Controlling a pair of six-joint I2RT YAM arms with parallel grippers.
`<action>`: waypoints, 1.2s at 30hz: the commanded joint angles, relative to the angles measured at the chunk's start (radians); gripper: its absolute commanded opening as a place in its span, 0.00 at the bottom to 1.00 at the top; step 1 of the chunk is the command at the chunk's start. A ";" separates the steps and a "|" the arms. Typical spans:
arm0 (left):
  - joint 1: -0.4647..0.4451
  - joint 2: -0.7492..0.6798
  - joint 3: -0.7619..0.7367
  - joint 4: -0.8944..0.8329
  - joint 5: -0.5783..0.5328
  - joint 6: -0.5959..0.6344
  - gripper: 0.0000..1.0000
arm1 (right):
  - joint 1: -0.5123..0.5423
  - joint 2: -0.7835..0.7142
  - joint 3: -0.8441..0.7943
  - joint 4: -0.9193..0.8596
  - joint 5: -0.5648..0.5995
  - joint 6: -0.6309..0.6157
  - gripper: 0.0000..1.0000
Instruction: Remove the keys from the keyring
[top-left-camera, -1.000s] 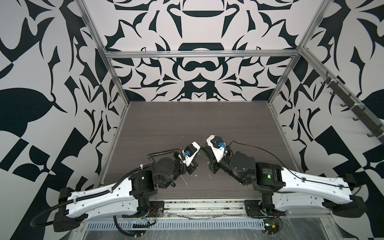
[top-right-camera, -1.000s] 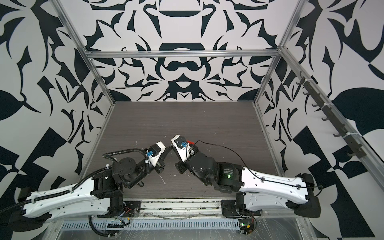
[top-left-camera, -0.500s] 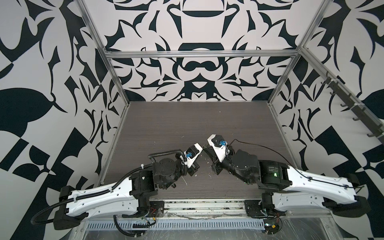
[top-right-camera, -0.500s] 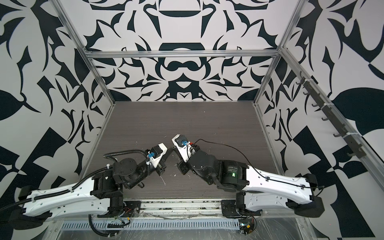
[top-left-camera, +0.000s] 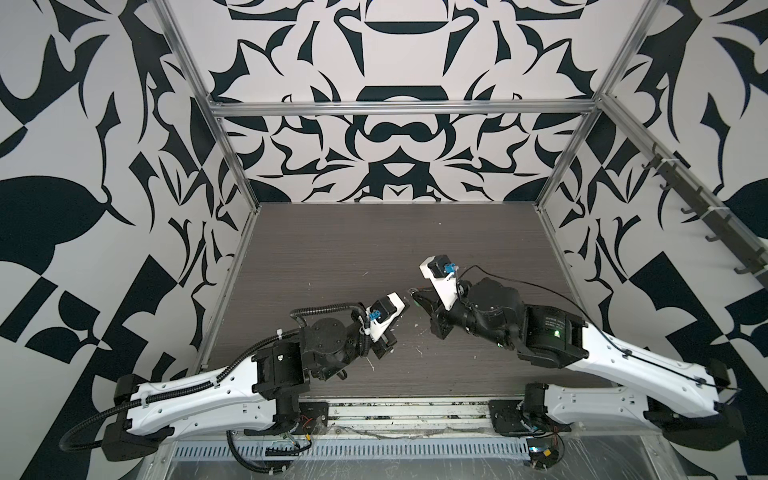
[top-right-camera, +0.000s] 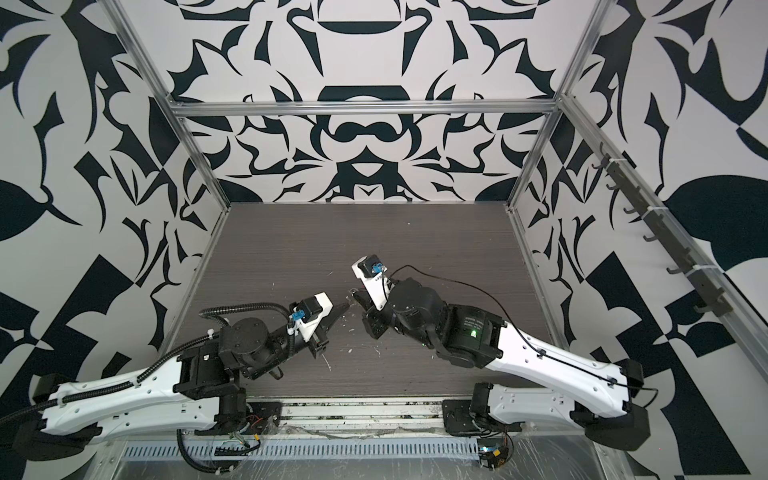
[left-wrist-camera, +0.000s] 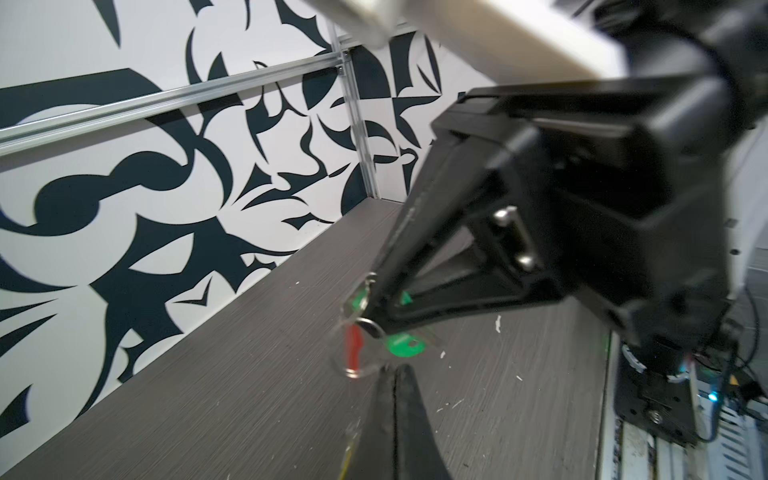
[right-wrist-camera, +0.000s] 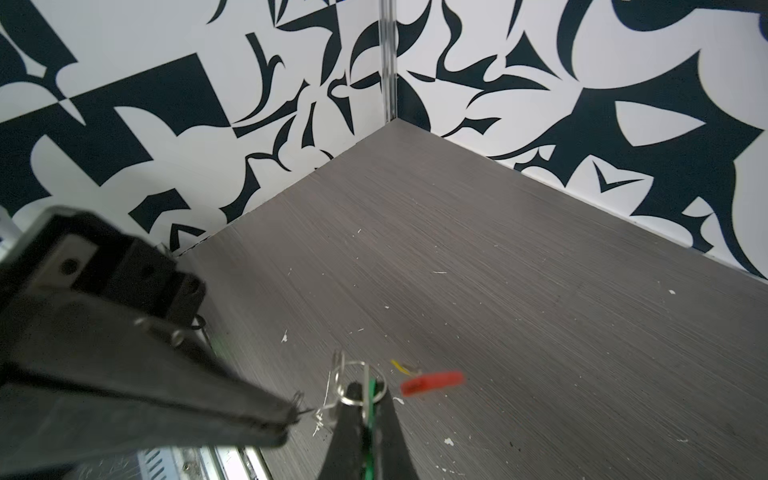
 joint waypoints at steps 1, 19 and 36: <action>-0.008 -0.025 0.028 -0.014 0.053 -0.012 0.00 | -0.029 -0.020 0.063 -0.010 -0.068 0.029 0.00; -0.008 -0.026 0.036 -0.041 -0.093 -0.073 0.23 | -0.042 -0.029 0.093 -0.055 -0.128 -0.022 0.00; -0.009 0.046 0.061 -0.032 -0.140 -0.060 0.52 | -0.044 -0.036 0.073 -0.022 -0.127 0.014 0.00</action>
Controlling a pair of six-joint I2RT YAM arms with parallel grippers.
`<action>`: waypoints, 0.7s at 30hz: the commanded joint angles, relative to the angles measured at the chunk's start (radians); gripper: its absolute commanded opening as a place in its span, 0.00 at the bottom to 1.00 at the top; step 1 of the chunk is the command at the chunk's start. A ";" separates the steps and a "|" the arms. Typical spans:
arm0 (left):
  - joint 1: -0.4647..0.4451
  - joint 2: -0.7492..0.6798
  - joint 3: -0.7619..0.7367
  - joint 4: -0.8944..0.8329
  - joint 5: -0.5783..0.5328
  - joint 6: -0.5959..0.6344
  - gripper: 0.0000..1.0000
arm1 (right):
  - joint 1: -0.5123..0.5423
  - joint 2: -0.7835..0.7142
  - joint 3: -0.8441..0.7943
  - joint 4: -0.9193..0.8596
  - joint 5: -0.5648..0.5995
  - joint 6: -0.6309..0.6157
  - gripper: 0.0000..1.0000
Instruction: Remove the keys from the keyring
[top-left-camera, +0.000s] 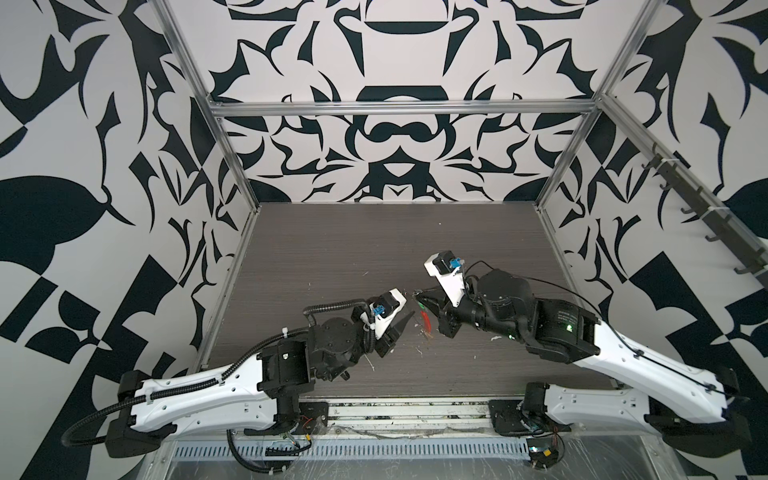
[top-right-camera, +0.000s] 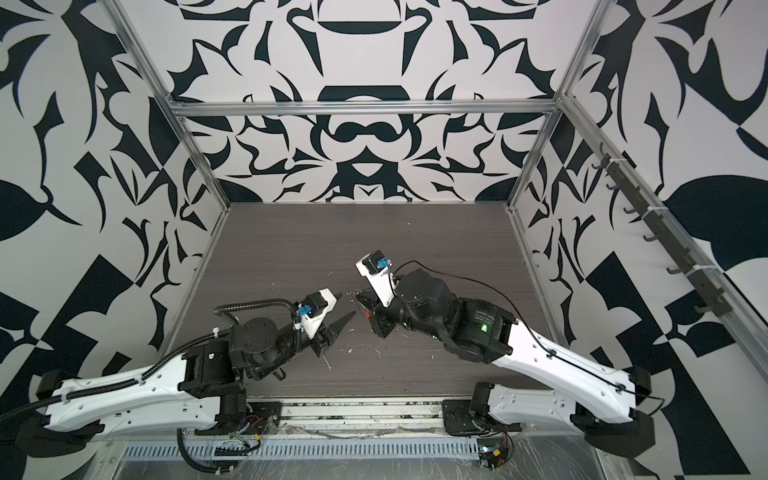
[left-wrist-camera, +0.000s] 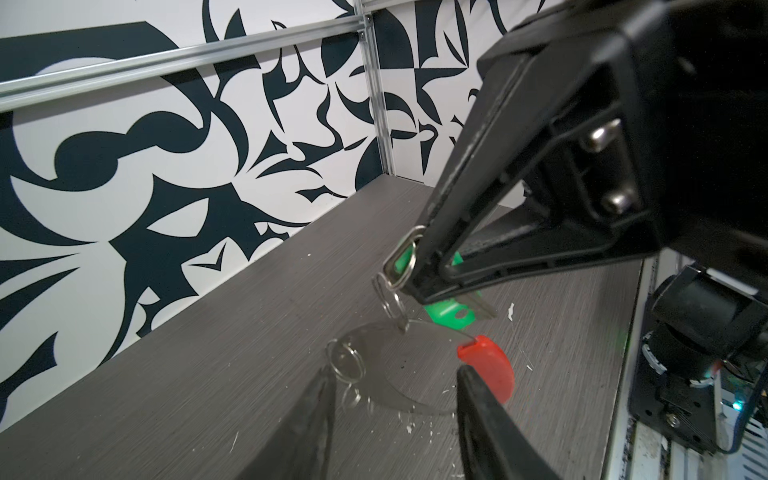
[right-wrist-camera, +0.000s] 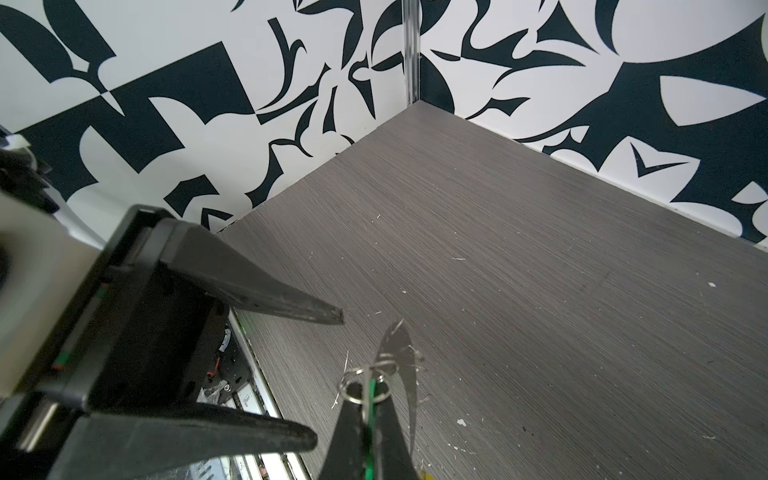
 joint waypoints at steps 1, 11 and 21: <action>-0.004 -0.005 0.039 0.020 -0.047 0.005 0.53 | -0.004 -0.026 0.020 0.061 0.008 0.020 0.00; -0.003 -0.029 0.015 0.099 -0.126 -0.066 0.72 | -0.003 -0.034 -0.004 0.093 0.012 0.035 0.00; 0.001 -0.072 0.035 0.029 -0.064 -0.058 0.91 | -0.004 -0.026 -0.010 0.106 0.008 0.037 0.00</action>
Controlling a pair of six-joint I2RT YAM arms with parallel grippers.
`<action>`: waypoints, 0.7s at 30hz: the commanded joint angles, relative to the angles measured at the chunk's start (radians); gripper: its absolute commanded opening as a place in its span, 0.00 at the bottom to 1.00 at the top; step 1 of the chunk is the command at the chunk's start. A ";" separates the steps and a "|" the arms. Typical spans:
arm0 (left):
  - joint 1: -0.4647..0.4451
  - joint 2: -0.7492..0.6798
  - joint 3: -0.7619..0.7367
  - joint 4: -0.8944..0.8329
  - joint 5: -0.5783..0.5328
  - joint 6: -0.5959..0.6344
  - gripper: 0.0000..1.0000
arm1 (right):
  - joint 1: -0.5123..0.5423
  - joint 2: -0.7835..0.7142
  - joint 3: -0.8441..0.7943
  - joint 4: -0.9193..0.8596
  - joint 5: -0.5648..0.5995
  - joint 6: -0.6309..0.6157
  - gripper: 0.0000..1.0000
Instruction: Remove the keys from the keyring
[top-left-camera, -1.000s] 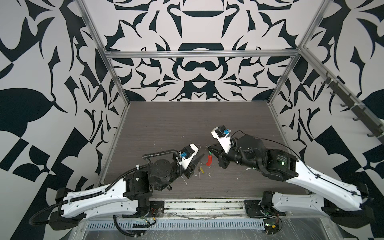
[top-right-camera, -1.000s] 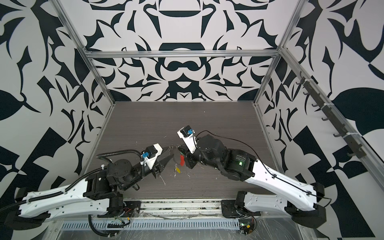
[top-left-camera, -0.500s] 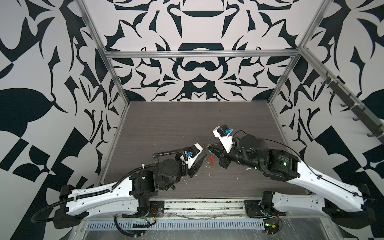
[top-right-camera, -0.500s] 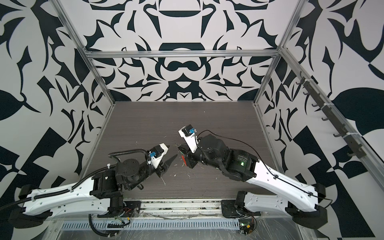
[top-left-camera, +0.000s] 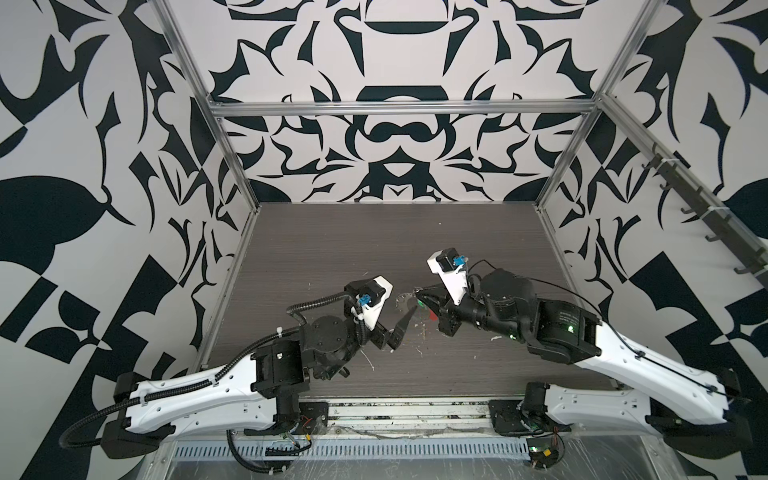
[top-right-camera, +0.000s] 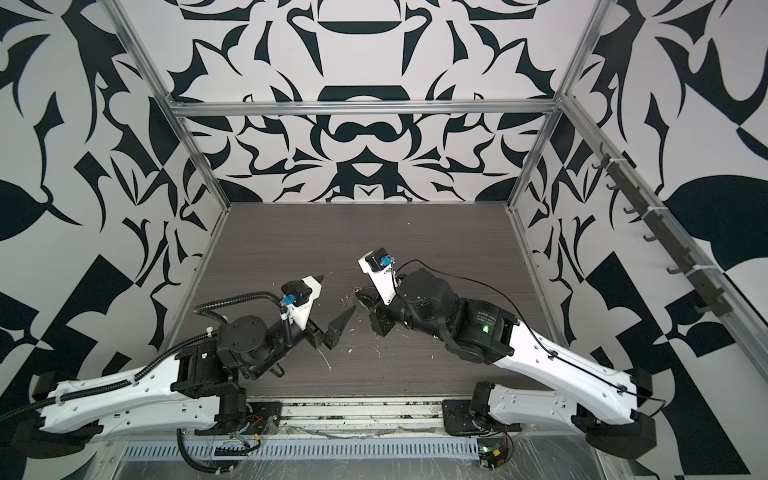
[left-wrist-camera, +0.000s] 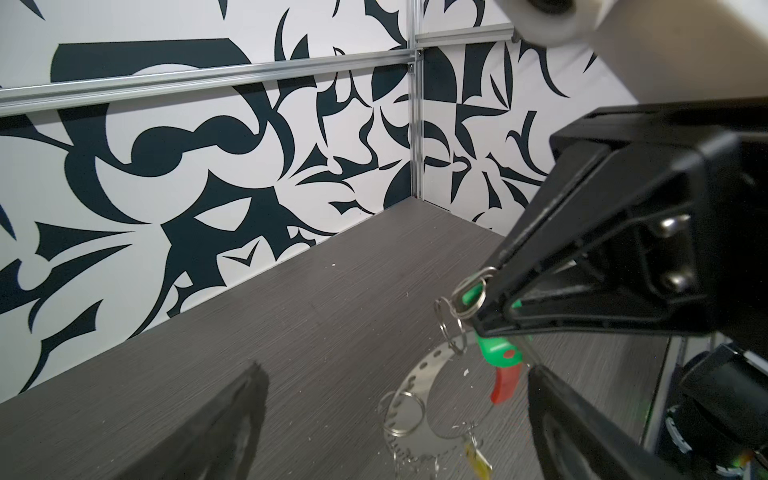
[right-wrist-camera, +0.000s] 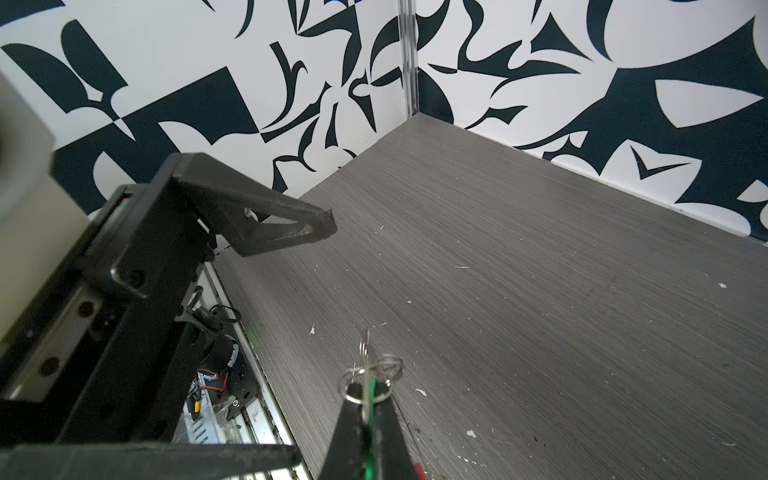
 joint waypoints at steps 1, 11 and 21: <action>0.001 -0.043 0.004 0.006 0.052 0.021 0.82 | -0.003 -0.014 0.002 0.073 0.007 0.010 0.00; 0.001 -0.047 -0.050 0.113 0.095 0.132 0.41 | -0.003 0.002 -0.004 0.093 0.003 0.030 0.00; 0.000 0.018 -0.044 0.155 0.096 0.193 0.39 | -0.005 -0.006 -0.018 0.112 0.004 0.047 0.00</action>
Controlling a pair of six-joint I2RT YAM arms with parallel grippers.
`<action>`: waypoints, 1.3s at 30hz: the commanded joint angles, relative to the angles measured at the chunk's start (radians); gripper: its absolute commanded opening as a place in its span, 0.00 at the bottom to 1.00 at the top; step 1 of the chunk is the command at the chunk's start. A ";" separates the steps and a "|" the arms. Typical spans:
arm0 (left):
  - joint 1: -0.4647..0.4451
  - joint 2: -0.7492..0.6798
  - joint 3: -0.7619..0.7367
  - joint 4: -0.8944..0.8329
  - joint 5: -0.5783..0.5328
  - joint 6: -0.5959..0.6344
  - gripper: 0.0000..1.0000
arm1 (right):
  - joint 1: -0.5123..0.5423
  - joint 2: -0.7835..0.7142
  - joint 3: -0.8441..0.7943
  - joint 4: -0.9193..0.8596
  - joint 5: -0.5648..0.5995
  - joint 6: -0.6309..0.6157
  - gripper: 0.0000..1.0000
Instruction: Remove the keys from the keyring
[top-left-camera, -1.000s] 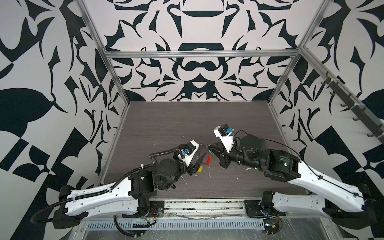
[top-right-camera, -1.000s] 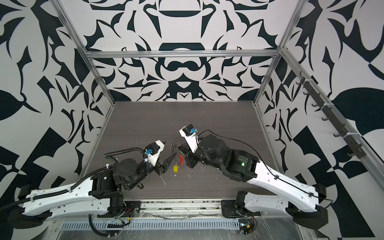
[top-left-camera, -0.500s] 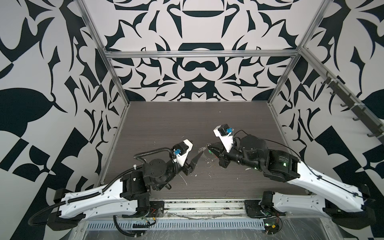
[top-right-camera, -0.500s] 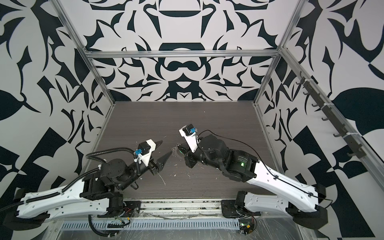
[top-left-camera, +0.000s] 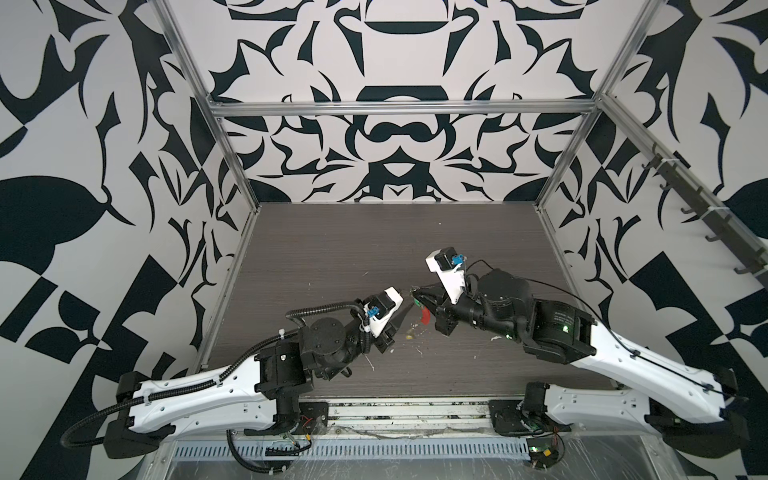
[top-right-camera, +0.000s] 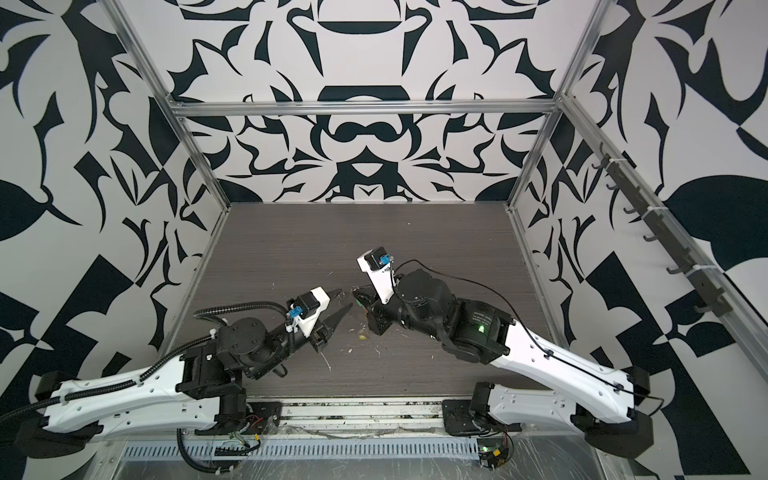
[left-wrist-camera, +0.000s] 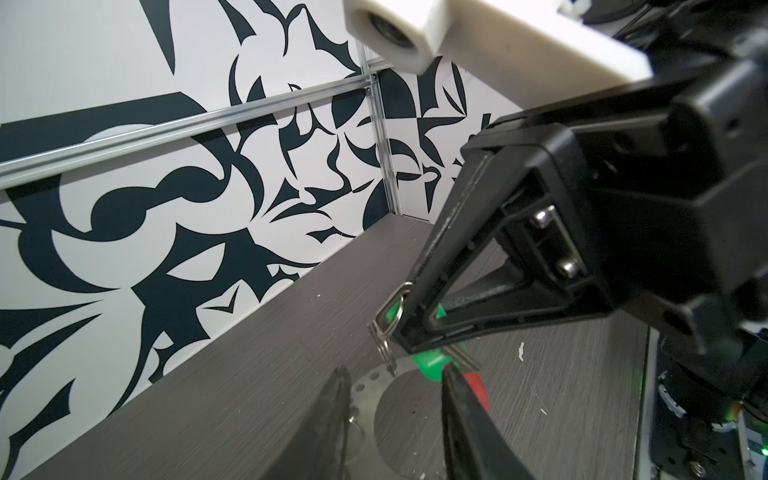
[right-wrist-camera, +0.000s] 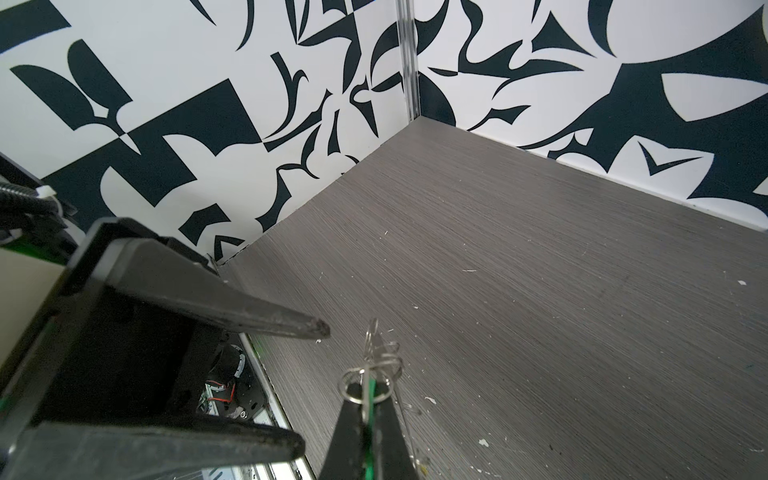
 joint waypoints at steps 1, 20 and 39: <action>0.000 0.008 -0.005 0.049 -0.010 0.036 0.38 | -0.004 -0.014 -0.002 0.069 0.003 0.015 0.00; 0.001 0.063 0.006 0.072 -0.067 0.087 0.19 | -0.004 -0.018 -0.011 0.078 -0.010 0.022 0.00; 0.001 0.100 0.008 0.078 -0.137 0.104 0.25 | -0.004 -0.030 -0.024 0.102 -0.054 0.045 0.00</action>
